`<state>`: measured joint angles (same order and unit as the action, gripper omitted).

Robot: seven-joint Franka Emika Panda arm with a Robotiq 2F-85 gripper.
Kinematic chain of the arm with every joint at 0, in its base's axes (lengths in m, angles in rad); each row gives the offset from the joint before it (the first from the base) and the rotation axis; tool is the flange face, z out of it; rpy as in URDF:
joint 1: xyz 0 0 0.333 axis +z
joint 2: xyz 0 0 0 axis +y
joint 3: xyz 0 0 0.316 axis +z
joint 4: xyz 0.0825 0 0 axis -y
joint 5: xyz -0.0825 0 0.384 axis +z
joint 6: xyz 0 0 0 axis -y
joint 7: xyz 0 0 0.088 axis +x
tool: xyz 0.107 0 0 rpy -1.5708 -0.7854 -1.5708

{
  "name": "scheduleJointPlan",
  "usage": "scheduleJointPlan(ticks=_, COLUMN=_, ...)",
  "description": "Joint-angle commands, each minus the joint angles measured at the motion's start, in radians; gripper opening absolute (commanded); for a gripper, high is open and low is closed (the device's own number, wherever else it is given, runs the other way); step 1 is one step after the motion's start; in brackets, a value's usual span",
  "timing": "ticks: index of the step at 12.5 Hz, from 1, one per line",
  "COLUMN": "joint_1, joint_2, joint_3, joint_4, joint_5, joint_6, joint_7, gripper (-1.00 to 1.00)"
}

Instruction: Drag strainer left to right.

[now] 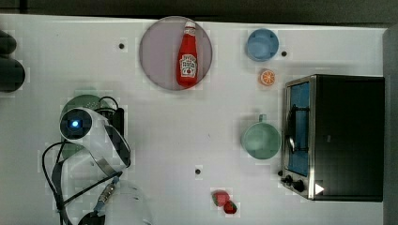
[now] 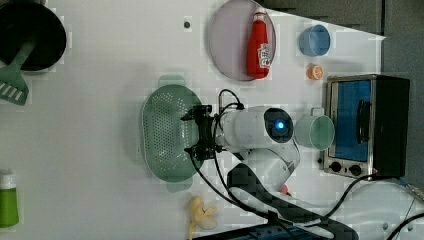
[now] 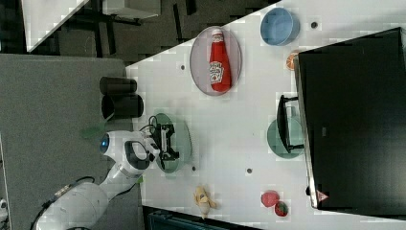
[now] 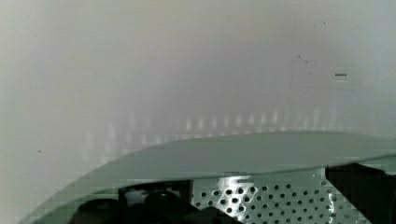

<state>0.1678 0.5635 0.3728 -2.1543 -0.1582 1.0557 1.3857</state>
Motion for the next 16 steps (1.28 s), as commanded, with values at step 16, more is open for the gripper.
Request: scheduleJointPlan(ticks=16, joint_1=-0.058, joint_2=-0.143, joint_3=-0.194, joint_4=-0.174, joint_5=0.007, joint_6=0.011, joint_7=-0.157, gripper=1.00)
